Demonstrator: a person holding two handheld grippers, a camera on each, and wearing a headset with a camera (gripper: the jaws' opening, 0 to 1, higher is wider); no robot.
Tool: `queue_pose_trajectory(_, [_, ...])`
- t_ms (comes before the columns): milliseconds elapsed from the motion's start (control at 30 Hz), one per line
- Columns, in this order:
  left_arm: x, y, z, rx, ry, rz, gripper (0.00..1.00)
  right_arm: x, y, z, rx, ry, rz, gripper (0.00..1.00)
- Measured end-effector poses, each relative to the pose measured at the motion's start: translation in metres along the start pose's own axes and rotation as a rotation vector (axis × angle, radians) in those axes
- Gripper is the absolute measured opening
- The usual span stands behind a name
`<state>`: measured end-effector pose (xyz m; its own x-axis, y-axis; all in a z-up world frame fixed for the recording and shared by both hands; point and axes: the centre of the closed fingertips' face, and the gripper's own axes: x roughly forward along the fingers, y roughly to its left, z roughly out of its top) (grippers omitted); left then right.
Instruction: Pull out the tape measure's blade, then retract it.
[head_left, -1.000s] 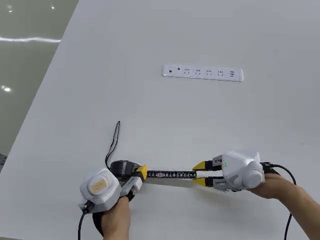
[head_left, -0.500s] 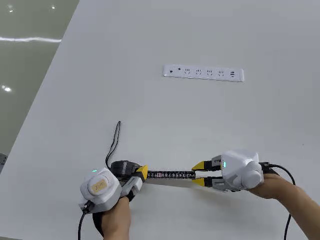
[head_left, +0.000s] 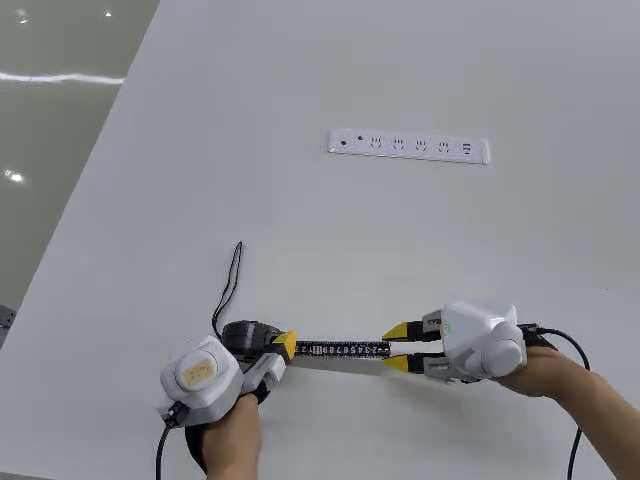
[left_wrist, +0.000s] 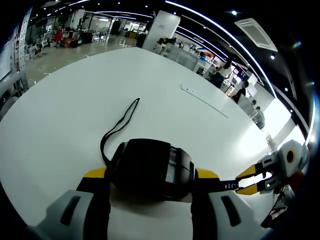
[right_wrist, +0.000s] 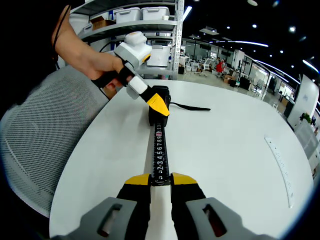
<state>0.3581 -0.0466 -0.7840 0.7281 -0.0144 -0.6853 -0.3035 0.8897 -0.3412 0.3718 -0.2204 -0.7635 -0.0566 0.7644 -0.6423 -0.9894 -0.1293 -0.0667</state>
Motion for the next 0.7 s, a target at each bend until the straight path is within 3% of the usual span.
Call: queue_pose_trajectory(700, [0.0013, 0.0001, 0.0004, -0.007, -0.001, -0.002, 0.63, 0.0085, -0.0007, 0.0071, -0.002, -0.009, 0.009, 0.13])
